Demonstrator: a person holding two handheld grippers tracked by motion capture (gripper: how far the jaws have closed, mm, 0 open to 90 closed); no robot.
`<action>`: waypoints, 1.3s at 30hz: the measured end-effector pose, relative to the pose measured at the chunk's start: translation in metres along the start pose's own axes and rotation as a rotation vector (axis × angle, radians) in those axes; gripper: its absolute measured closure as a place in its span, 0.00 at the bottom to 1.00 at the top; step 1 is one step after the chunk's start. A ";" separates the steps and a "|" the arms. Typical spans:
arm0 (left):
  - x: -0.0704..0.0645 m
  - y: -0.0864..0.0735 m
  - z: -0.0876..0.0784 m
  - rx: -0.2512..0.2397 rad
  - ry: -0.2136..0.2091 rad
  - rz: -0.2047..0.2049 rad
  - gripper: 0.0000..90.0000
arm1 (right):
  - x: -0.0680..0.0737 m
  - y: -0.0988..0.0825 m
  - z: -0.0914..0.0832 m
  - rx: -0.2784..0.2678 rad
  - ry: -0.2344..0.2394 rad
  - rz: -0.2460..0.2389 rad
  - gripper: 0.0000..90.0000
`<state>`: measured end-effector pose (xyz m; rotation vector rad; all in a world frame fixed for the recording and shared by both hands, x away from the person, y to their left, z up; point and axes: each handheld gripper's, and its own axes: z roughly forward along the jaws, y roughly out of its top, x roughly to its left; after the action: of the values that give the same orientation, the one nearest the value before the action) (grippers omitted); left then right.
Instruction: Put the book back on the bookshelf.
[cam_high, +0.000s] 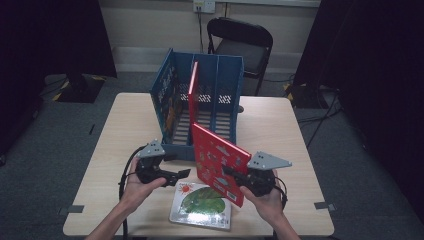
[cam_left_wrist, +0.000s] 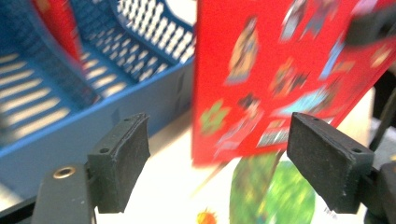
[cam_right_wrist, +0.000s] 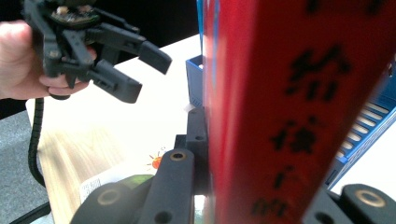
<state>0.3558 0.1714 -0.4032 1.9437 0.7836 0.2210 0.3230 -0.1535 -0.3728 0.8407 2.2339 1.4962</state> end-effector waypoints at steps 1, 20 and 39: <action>0.001 -0.003 -0.002 0.002 0.008 -0.002 0.23 | 0.000 0.001 0.001 0.003 0.000 0.001 0.89; 0.042 -0.047 -0.014 0.041 0.154 -0.111 0.21 | 0.004 0.015 -0.001 -0.012 0.009 0.003 0.89; 0.043 -0.051 -0.010 0.078 0.193 -0.094 0.19 | 0.005 0.045 -0.019 -0.093 0.005 -0.015 0.89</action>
<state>0.3630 0.2200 -0.4489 1.9732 1.0206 0.3289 0.3216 -0.1519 -0.3237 0.7913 2.1507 1.5842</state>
